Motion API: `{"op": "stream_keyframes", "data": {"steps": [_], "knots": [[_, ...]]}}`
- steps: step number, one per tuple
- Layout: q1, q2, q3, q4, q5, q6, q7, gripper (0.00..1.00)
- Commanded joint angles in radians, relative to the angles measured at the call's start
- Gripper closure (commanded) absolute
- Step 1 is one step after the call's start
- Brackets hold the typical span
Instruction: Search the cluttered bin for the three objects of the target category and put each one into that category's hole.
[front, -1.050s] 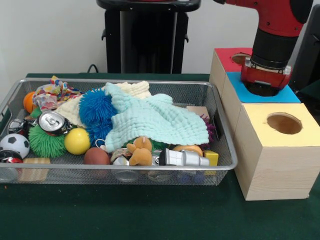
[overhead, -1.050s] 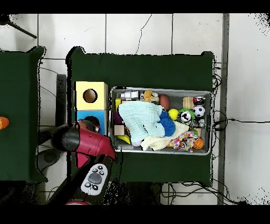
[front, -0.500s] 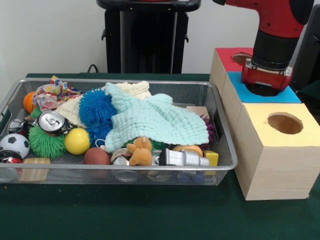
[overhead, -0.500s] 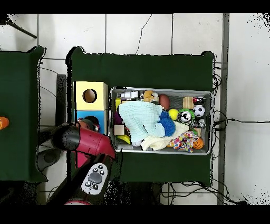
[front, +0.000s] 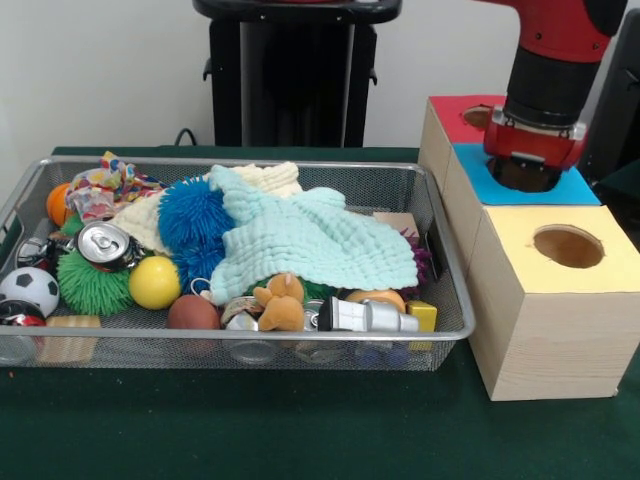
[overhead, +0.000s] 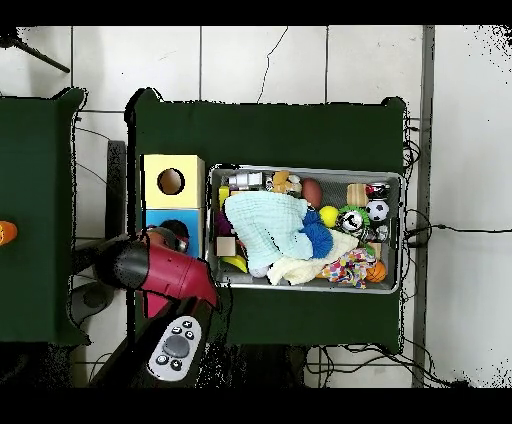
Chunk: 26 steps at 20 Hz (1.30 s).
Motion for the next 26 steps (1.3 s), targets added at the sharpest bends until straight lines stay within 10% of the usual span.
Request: {"op": "stream_keyframes", "data": {"steps": [1, 16, 26], "knots": [[0.029, -0.135, -0.051, 0.014, -0.035, 0.220, 0.254, 0.00], [-0.067, -0.242, -0.073, 0.005, -0.093, 0.309, 0.139, 0.00], [-0.307, -0.272, -0.024, 0.022, -0.244, 0.284, -0.097, 0.00]]}}
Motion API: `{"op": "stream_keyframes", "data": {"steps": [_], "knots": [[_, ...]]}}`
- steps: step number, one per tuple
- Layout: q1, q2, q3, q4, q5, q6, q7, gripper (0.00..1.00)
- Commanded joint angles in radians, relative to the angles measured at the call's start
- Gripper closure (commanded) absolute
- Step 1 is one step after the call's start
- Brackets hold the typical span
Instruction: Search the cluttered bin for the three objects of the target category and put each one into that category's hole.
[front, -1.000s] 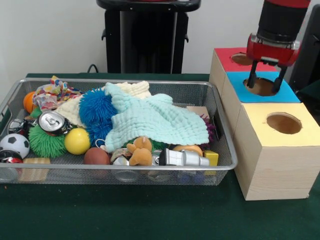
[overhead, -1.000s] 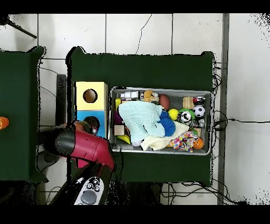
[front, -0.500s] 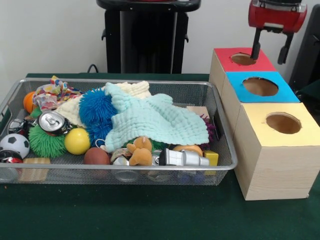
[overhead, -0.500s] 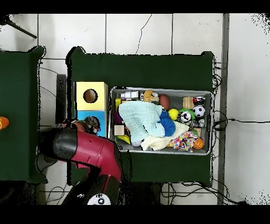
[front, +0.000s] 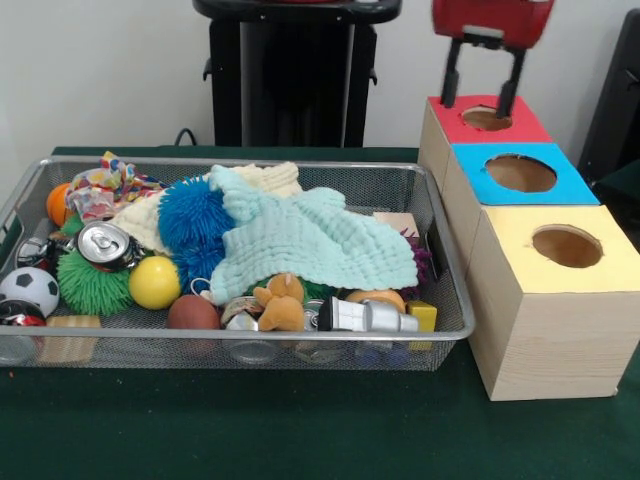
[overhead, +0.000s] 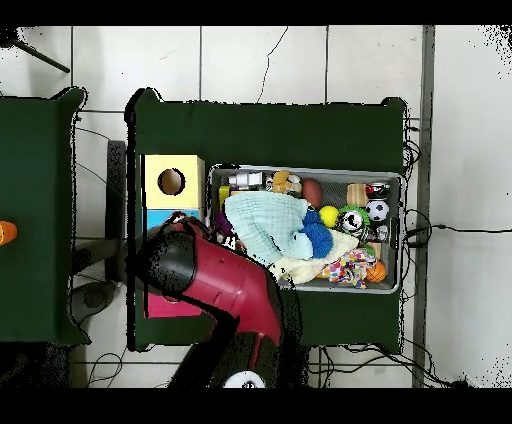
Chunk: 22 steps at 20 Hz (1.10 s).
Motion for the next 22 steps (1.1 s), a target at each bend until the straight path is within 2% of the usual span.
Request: {"op": "stream_keyframes", "data": {"steps": [1, 3, 6, 9, 13, 16, 20, 22], "knots": [[-0.193, -0.018, 0.097, 0.031, -0.142, 0.033, -0.134, 0.00], [-0.255, -0.024, 0.145, 0.053, -0.166, 0.010, -0.163, 0.00], [-0.322, -0.016, 0.213, 0.084, -0.211, -0.056, -0.153, 0.00], [-0.361, 0.014, 0.282, 0.119, -0.242, -0.138, -0.102, 0.00], [-0.392, 0.048, 0.333, 0.137, -0.297, -0.205, -0.056, 0.00], [-0.415, 0.044, 0.355, 0.147, -0.339, -0.209, -0.049, 0.00], [-0.466, -0.012, 0.393, 0.204, -0.373, -0.184, -0.048, 0.00], [-0.482, -0.050, 0.402, 0.217, -0.381, -0.134, -0.045, 0.00]]}}
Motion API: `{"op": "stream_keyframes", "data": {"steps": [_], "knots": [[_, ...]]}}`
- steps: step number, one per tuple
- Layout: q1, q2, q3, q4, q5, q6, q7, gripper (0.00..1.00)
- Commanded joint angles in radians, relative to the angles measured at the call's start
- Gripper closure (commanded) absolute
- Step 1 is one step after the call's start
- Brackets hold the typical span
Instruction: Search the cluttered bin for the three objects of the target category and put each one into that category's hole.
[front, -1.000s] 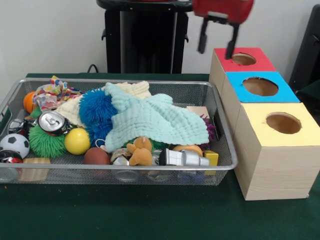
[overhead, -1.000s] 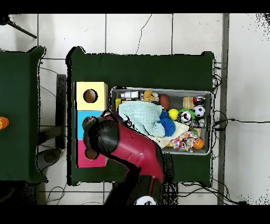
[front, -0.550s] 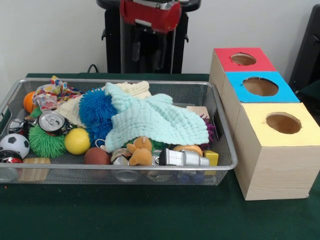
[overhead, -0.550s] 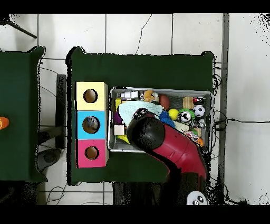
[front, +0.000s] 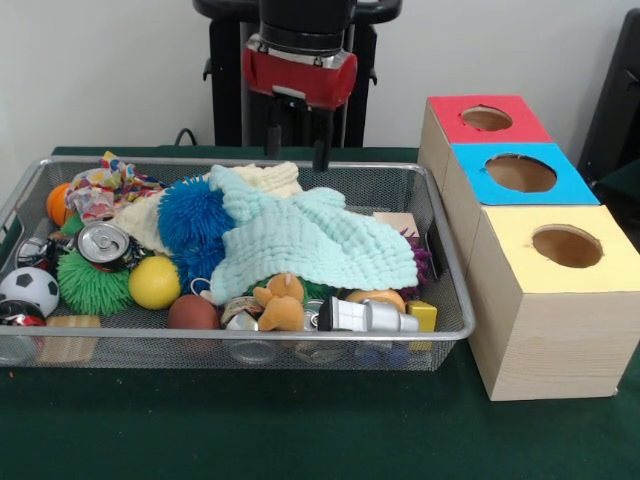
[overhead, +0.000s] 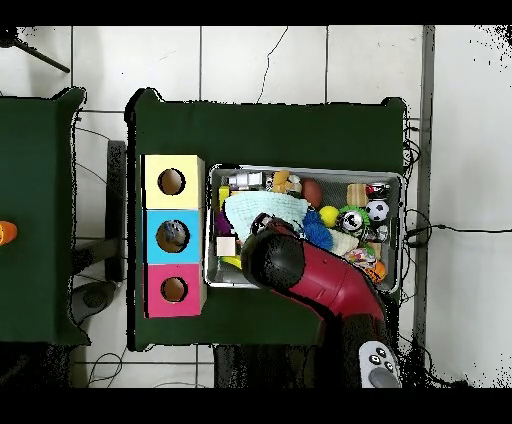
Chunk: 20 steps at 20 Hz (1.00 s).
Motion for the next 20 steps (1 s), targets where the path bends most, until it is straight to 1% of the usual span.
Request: {"op": "stream_keyframes", "data": {"steps": [1, 3, 6, 7, 9, 10, 11, 13, 15, 16, 17, 18, 20], "knots": [[-0.053, -0.068, 0.153, 0.121, -0.070, 0.088, -0.045, 0.00], [-0.055, -0.096, 0.149, 0.115, -0.081, 0.137, -0.043, 0.00], [-0.050, -0.110, 0.131, 0.095, -0.117, 0.171, -0.046, 0.00], [-0.038, -0.105, 0.110, 0.071, -0.143, 0.192, -0.056, 0.00], [-0.041, -0.105, 0.097, 0.048, -0.186, 0.197, -0.077, 0.00], [-0.052, -0.109, 0.103, 0.040, -0.200, 0.207, -0.091, 0.00], [-0.073, -0.116, 0.116, 0.030, -0.213, 0.239, -0.120, 0.00], [-0.128, -0.135, 0.153, 0.035, -0.230, 0.295, -0.180, 0.00], [-0.170, -0.161, 0.159, 0.016, -0.277, 0.334, -0.239, 0.00], [-0.191, -0.166, 0.167, 0.011, -0.297, 0.327, -0.256, 0.00], [-0.205, -0.154, 0.174, 0.001, -0.321, 0.310, -0.258, 0.00], [-0.218, -0.129, 0.192, -0.015, -0.345, 0.276, -0.256, 0.00], [-0.222, -0.078, 0.223, -0.051, -0.407, 0.202, -0.240, 0.00]]}}
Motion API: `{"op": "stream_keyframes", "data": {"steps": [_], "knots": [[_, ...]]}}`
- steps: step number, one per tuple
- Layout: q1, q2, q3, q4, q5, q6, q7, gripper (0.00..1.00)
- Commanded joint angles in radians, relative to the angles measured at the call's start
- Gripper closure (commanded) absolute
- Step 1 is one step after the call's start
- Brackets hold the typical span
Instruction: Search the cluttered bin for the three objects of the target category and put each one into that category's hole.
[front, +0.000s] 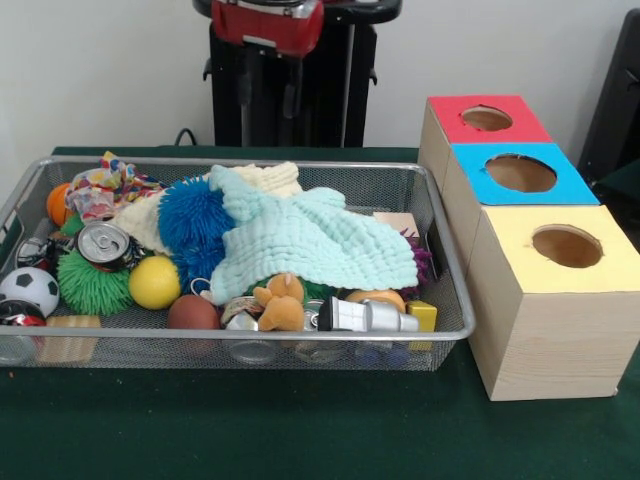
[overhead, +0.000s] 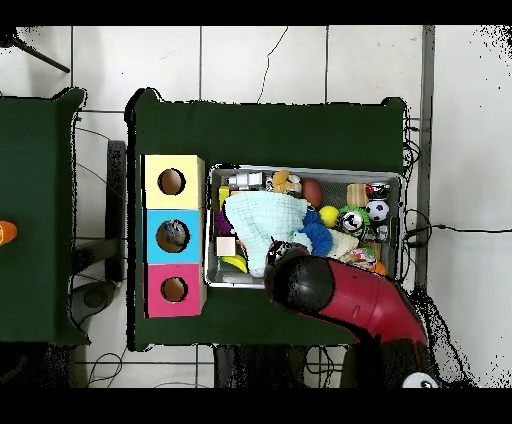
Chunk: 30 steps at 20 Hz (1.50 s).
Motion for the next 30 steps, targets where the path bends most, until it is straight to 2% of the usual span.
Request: {"op": "stream_keyframes", "data": {"steps": [1, 3, 5, 9, 12, 16, 22, 27, 30], "knots": [[-0.074, 0.063, 0.144, -0.080, -0.171, -0.025, -0.221, 0.00], [-0.089, 0.066, 0.155, -0.051, -0.193, -0.070, -0.179, 0.00], [-0.094, 0.103, 0.169, -0.029, -0.213, -0.126, -0.119, 0.00], [-0.093, 0.144, 0.197, 0.005, -0.240, -0.176, -0.058, 0.00], [-0.070, 0.133, 0.205, 0.010, -0.250, -0.158, -0.039, 0.00], [-0.032, 0.131, 0.179, 0.006, -0.254, -0.159, 0.019, 0.00], [-0.042, 0.168, 0.210, 0.004, -0.242, -0.175, 0.012, 0.00], [0.009, 0.138, 0.187, -0.026, -0.240, -0.120, 0.022, 0.00], [-0.003, 0.176, 0.192, -0.011, -0.236, -0.175, 0.042, 0.00]]}}
